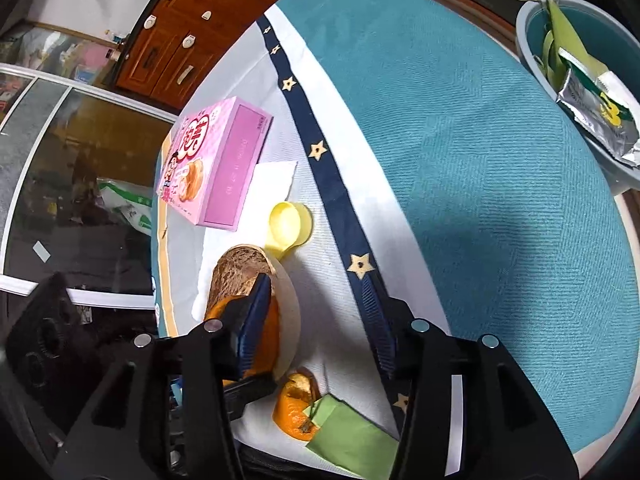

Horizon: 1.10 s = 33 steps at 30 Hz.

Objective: Collect trash
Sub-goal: 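Lift the orange peel and coconut-shell bowl off the table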

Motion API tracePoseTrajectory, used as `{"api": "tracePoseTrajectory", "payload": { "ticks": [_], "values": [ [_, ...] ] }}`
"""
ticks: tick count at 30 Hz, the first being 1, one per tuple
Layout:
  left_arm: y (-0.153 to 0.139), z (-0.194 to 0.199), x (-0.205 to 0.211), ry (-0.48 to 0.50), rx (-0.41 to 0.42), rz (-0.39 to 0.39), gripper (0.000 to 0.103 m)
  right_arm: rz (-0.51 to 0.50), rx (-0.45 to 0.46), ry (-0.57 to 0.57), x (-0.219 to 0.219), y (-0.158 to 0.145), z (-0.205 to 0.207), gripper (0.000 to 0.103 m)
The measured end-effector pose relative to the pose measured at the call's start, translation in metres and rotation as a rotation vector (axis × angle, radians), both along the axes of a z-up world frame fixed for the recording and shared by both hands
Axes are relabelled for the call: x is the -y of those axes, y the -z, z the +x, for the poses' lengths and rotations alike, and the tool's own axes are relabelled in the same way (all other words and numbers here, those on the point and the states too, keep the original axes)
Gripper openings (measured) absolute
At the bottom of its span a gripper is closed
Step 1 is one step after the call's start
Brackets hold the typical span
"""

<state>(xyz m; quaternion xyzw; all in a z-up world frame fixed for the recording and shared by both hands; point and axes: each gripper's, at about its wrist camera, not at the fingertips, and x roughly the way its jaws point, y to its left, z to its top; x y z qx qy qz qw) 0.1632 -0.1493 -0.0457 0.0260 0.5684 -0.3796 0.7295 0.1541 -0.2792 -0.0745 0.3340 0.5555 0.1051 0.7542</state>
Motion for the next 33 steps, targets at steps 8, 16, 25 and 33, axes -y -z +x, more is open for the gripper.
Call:
{"api": "tracePoseTrajectory", "payload": {
  "ticks": [8,16,25,33],
  "values": [
    [0.005,0.004,-0.028,-0.087,-0.046,-0.017,0.021,-0.051,-0.02,-0.029,-0.009,0.006,-0.002,0.046],
    [0.015,0.004,-0.024,-0.108,0.026,0.095,0.039,-0.06,-0.018,-0.065,-0.023,0.005,0.002,0.046],
    [0.007,-0.009,-0.005,-0.064,0.15,0.175,0.012,-0.089,0.003,-0.109,-0.045,0.001,0.01,0.023],
    [-0.026,-0.012,-0.044,-0.164,0.17,0.129,0.011,-0.067,-0.018,-0.121,-0.058,0.012,0.009,0.023]
  ]
}}
